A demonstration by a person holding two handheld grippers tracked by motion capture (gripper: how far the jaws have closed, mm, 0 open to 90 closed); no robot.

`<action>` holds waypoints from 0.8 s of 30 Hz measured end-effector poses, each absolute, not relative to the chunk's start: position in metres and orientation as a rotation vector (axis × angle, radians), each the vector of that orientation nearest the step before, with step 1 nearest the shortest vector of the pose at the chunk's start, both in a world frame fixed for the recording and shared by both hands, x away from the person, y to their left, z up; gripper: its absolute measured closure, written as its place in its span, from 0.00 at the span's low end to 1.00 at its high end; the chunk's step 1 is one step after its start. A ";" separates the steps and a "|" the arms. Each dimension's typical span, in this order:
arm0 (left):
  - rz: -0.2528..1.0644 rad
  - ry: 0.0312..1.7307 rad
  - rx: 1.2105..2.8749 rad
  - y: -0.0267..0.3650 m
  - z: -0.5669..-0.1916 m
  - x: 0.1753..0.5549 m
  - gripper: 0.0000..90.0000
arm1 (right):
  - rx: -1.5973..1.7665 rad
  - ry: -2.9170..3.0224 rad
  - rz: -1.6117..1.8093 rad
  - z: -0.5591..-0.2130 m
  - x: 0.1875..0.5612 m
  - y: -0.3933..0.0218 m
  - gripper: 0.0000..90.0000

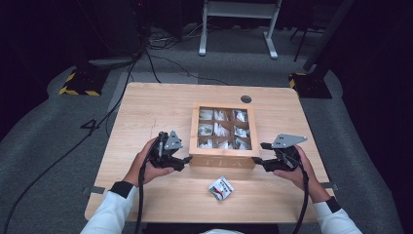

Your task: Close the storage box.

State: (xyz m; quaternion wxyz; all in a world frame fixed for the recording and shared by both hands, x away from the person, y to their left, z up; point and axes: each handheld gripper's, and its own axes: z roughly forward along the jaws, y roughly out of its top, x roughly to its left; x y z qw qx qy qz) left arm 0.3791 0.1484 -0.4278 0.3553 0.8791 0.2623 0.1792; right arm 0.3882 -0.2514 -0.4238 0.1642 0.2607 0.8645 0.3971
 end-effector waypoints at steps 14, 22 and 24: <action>0.590 0.727 2.267 0.187 -0.438 0.360 0.23 | 0.706 2.401 1.049 -0.422 0.379 -0.270 0.31; 0.630 0.760 2.310 0.200 -0.448 0.354 0.22 | 0.765 2.375 0.988 -0.430 0.377 -0.292 0.30; 0.653 0.766 2.306 0.203 -0.449 0.352 0.21 | 0.776 2.362 0.968 -0.432 0.377 -0.298 0.30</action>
